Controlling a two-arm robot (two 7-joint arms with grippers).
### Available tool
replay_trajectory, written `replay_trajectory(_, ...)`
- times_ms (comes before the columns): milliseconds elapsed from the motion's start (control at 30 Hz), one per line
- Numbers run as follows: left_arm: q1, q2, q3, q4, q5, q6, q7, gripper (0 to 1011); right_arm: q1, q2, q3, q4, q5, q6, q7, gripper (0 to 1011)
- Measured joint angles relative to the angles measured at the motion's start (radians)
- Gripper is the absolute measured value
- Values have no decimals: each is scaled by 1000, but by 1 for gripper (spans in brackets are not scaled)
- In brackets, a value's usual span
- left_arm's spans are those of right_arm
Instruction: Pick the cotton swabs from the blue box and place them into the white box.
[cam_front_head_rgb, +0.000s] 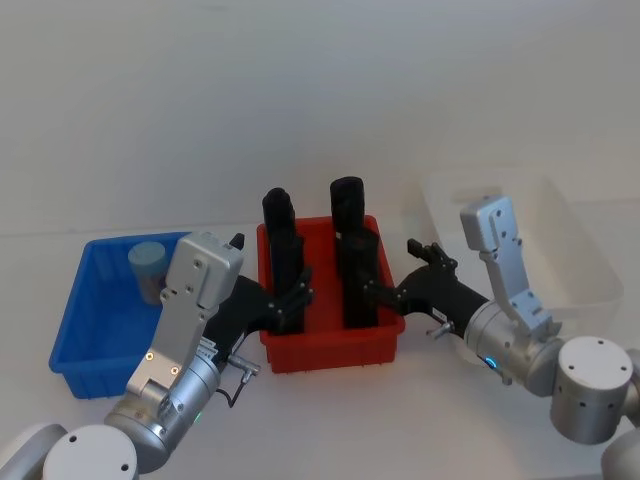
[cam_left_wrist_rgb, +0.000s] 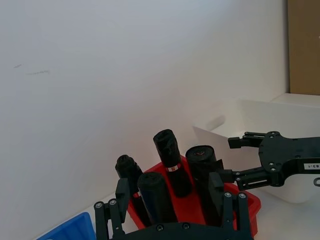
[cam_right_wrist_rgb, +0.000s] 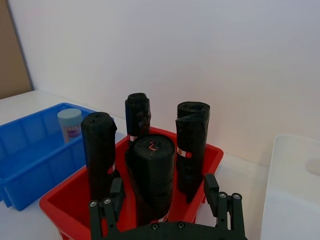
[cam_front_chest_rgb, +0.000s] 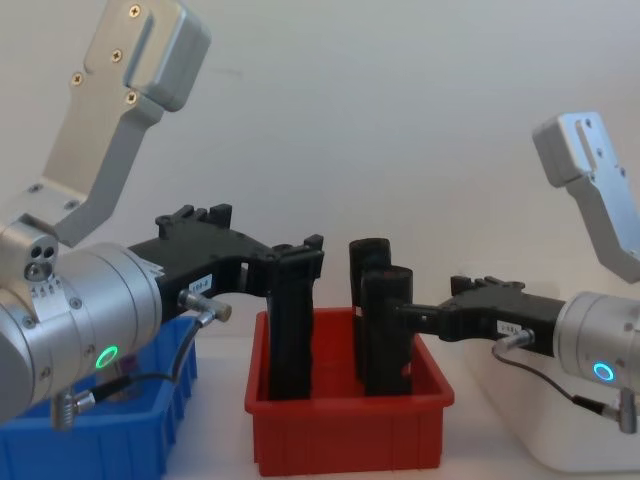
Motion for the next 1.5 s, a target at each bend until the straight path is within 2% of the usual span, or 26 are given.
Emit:
replay_trajectory(467,0,0,0,0,0,0,0,1004,27,-7,0,39,5,-24,36,1002)
replay_trajectory(1167,0,0,0,0,0,0,0,1004,127,-51,-22,203,-32,-69,58,1002)
replay_trajectory(1300,0,0,0,0,0,0,0,1004,144,-58,-24,230,-34,-77,60,962)
replay_trajectory(1400,0,0,0,0,0,0,0,1004,157,-63,-26,251,-34,-83,63,862)
replay_trajectory(1500,0,0,0,0,0,0,0,1004,169,-68,-26,269,-34,-91,66,811)
